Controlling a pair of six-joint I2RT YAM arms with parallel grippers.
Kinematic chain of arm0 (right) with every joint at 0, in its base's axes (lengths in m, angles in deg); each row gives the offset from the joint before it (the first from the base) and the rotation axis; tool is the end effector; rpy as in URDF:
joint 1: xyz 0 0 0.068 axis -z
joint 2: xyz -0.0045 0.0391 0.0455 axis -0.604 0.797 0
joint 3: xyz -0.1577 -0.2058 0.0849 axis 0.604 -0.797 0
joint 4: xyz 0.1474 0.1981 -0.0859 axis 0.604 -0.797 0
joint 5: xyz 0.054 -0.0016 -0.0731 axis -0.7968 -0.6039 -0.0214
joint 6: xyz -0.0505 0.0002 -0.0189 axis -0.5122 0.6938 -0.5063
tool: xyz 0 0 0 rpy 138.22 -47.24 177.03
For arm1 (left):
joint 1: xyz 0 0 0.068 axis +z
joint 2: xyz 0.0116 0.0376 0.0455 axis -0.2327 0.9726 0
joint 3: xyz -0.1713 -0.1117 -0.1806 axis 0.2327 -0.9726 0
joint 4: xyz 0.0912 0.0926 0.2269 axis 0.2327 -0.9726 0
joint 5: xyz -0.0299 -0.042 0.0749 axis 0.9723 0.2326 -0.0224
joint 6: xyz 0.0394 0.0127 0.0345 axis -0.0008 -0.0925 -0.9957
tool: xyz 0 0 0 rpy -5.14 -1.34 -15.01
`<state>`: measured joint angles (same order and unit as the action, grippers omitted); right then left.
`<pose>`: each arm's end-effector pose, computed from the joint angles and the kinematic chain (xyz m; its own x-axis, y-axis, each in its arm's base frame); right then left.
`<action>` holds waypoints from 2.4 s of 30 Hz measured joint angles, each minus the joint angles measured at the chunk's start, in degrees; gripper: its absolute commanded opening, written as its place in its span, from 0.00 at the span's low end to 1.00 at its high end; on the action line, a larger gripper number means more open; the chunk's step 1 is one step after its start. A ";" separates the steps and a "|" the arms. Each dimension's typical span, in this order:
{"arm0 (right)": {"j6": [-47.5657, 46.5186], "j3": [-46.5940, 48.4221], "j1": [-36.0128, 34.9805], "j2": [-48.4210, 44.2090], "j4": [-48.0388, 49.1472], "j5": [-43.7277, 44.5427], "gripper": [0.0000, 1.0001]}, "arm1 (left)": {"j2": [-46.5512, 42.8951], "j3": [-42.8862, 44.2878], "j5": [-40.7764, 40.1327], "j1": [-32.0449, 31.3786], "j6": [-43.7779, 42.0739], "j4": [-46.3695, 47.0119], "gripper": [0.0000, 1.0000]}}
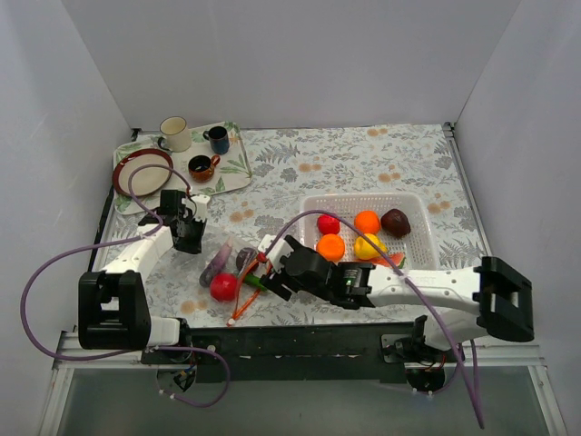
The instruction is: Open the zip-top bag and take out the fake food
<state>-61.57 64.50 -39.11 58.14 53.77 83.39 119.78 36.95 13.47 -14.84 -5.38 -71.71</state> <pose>0.0849 0.2869 0.2605 -0.0886 -0.4830 -0.8711 -0.8077 0.5467 -0.2209 0.2424 -0.0110 0.1897 -0.8710 -0.3689 -0.3245 -0.2829 0.9165 -0.2827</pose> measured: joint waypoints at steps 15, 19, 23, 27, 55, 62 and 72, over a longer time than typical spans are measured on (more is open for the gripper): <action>-1.88 7.52 0.17 19.67 9.70 -9.92 0.72 | 0.02 -0.76 -0.44 -0.24 0.44 1.07 0.00; -1.25 8.09 0.48 21.99 10.62 -11.08 0.70 | 0.00 -0.76 -0.42 -0.24 0.44 1.03 0.00; -0.57 7.93 0.55 24.24 10.60 -11.61 0.68 | -0.11 -0.76 -0.42 -0.24 0.44 1.05 0.00; 0.07 6.34 0.94 24.46 10.82 -11.61 0.59 | -0.11 -0.76 -0.44 -0.24 0.44 1.05 0.00; 7.74 -1.38 2.45 -9.27 -11.15 -5.86 0.01 | -0.11 -0.81 -0.87 -0.24 -0.26 1.88 0.00; 15.08 -2.67 2.84 -22.91 -27.87 3.72 0.01 | 0.15 -1.53 -0.85 -0.24 -0.26 2.54 0.00; 24.41 -2.67 12.72 -31.32 -41.24 19.82 0.96 | 0.87 -1.55 -0.83 -0.24 -0.26 2.69 0.00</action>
<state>-37.15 61.83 -26.39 26.82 12.53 103.22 120.66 35.40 12.64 -15.08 -5.64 -69.02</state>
